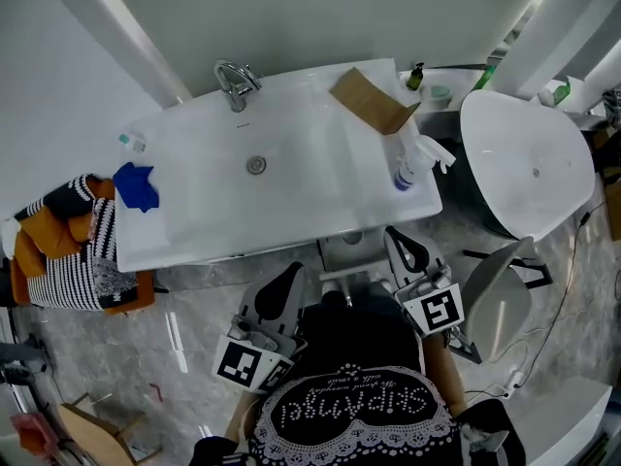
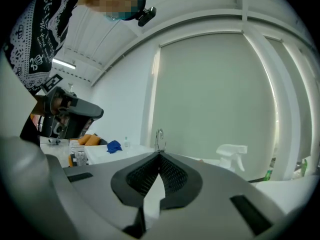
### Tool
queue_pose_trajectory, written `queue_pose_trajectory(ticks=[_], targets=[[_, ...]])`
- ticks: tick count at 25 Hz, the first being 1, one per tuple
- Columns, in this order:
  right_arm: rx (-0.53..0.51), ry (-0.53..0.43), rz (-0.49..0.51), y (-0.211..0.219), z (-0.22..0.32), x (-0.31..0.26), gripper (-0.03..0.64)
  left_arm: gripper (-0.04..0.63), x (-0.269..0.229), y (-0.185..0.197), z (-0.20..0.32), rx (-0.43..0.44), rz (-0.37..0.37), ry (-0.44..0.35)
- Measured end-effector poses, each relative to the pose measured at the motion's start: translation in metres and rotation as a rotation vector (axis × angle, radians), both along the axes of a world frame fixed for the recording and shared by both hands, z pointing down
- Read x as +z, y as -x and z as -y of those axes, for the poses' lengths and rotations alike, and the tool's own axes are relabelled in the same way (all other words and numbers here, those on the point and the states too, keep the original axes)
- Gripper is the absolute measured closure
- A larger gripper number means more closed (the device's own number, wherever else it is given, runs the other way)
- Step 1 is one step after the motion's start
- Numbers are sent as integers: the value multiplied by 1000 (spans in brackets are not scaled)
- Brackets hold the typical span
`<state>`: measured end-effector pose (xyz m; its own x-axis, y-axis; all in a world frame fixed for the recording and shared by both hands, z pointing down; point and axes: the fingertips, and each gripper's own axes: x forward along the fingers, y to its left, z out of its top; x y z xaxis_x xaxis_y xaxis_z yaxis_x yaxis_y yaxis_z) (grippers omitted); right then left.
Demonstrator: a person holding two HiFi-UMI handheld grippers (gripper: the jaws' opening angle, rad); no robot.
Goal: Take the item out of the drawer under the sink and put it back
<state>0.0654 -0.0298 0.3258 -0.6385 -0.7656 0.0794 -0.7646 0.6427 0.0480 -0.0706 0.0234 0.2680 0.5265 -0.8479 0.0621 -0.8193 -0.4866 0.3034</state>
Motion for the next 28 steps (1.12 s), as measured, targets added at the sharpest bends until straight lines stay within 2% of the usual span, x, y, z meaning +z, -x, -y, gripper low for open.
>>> queue_pose_trajectory(ticks=[16, 28], targets=[[18, -5, 76, -15, -36, -20, 600, 591, -3, -12, -10, 33, 5, -19], [2, 7, 106, -17, -59, -20, 600, 591, -6, -6, -23, -5, 16, -26]])
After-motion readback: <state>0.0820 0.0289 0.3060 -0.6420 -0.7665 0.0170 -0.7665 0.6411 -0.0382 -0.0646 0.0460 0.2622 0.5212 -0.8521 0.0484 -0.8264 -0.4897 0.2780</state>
